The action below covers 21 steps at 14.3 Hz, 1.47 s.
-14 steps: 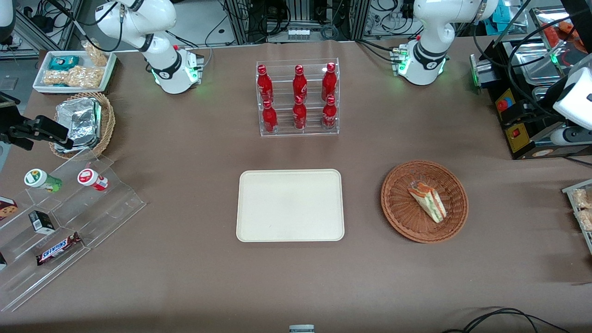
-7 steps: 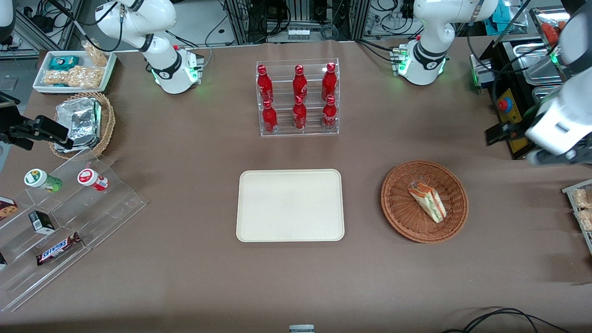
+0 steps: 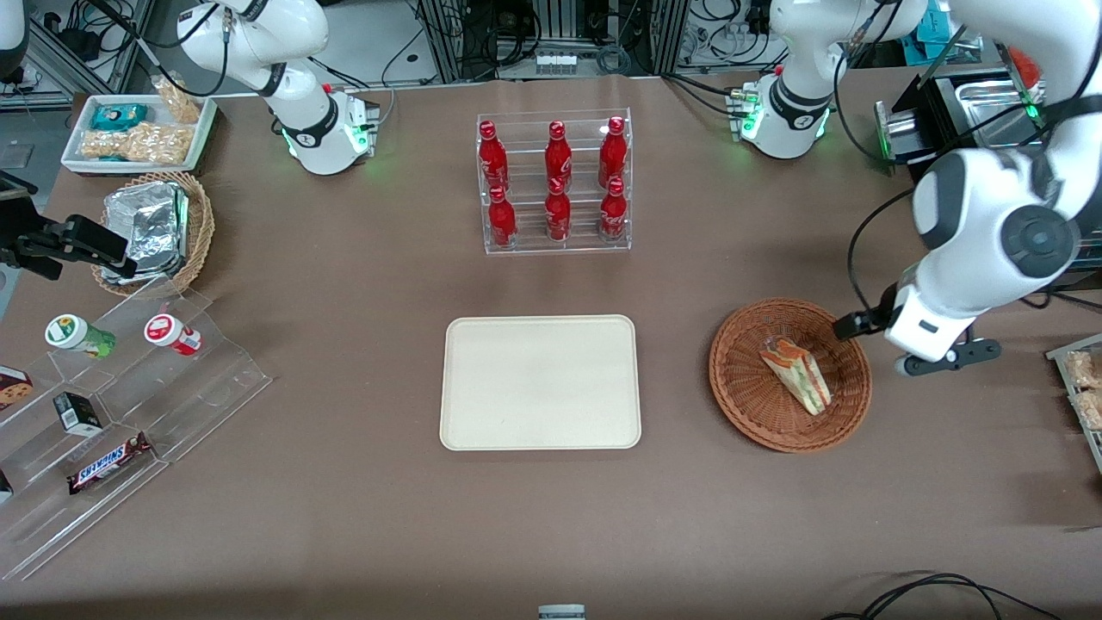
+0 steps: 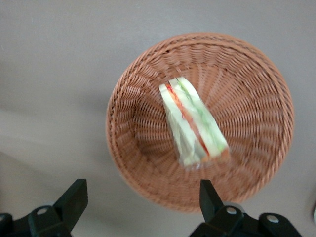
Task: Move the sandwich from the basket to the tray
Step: 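Move the left gripper down over the sandwich in the wicker basket, then close the left gripper on the wrapped sandwich and lift it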
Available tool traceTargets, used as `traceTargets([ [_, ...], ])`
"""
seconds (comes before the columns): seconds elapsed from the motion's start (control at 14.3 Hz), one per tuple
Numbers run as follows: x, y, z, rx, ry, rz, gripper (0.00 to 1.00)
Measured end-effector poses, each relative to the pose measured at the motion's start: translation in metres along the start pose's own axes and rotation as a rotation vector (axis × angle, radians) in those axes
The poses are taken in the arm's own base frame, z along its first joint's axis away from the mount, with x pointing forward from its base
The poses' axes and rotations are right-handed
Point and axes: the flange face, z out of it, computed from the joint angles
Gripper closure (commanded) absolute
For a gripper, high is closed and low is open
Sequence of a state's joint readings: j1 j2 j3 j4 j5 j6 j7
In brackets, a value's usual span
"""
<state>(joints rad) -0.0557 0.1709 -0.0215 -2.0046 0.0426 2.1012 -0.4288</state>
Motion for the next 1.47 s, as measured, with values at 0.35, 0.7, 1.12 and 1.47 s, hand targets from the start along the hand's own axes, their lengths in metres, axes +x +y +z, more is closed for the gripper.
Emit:
traceTargets([
  [0.35, -0.012, 0.044, 0.043, 0.009, -0.01, -0.411, 0.0],
  [0.7, 0.0, 0.07, 0.077, 0.023, -0.024, -0.539, 0.0],
  [1.12, 0.01, 0.072, 0.11, 0.052, -0.055, -0.548, 0.96],
  [1.47, 0.018, 0.076, 0.082, 0.088, -0.094, -0.468, 1.0],
])
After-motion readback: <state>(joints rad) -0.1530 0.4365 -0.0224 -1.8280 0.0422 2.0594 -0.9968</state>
